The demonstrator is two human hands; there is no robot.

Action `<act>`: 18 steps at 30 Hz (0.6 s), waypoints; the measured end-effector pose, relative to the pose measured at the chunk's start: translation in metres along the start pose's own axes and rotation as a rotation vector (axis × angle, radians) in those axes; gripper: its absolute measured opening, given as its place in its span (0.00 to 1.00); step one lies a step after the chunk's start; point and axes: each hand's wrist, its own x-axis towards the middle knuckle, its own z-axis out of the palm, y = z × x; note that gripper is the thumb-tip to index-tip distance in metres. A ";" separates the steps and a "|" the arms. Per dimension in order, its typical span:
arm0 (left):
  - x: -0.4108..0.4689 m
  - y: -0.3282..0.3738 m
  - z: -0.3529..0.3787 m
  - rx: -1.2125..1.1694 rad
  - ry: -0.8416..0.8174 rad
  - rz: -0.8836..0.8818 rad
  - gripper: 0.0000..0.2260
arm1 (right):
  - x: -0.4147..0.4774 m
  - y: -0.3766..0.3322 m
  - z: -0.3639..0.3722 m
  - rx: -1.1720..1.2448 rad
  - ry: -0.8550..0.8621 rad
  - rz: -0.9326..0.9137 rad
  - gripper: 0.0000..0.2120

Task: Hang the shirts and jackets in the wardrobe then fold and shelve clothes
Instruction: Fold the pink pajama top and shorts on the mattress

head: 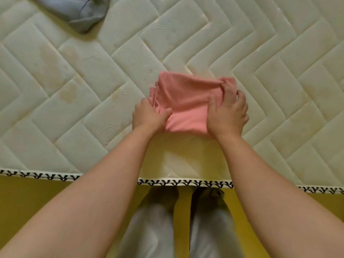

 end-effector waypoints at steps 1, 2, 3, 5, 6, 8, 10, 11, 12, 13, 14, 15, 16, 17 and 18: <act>-0.001 0.001 0.003 0.011 0.003 0.005 0.31 | 0.001 0.008 0.005 0.023 -0.050 0.027 0.26; 0.000 0.003 0.006 -0.005 -0.004 0.009 0.32 | 0.002 0.014 0.010 0.034 -0.059 0.029 0.26; 0.001 0.005 0.010 -0.037 -0.019 0.010 0.32 | 0.004 0.017 0.016 0.030 -0.043 0.022 0.27; 0.006 0.012 0.013 -0.108 -0.074 0.005 0.33 | 0.008 0.019 0.024 -0.004 0.000 0.024 0.27; 0.008 0.014 0.013 -0.141 -0.106 -0.003 0.33 | 0.010 0.019 0.027 -0.008 0.013 0.025 0.27; 0.015 0.017 0.010 -0.251 -0.188 -0.071 0.31 | 0.013 0.025 0.030 0.031 0.020 0.027 0.26; 0.018 0.019 0.005 -0.391 -0.293 -0.154 0.29 | 0.015 0.036 0.030 0.144 0.019 -0.007 0.25; 0.017 0.020 0.003 -0.413 -0.312 -0.160 0.27 | 0.018 0.041 0.028 0.227 0.014 -0.039 0.25; 0.016 0.022 0.003 -0.395 -0.308 -0.140 0.25 | 0.021 0.047 0.026 0.307 0.004 -0.069 0.24; 0.014 0.025 0.003 -0.351 -0.290 -0.097 0.24 | 0.024 0.053 0.023 0.371 -0.006 -0.094 0.23; 0.012 0.027 0.004 -0.302 -0.267 -0.047 0.23 | 0.026 0.058 0.021 0.415 -0.014 -0.116 0.23; 0.009 0.030 0.006 -0.275 -0.253 -0.003 0.22 | 0.028 0.062 0.019 0.445 -0.022 -0.129 0.22; 0.006 0.033 0.008 -0.296 -0.251 0.023 0.21 | 0.028 0.065 0.018 0.470 -0.026 -0.135 0.22; 0.003 0.035 0.010 -0.345 -0.263 0.031 0.20 | 0.029 0.066 0.017 0.491 -0.029 -0.139 0.22; 0.000 0.037 0.014 -0.395 -0.270 0.014 0.21 | 0.029 0.067 0.018 0.503 -0.034 -0.137 0.22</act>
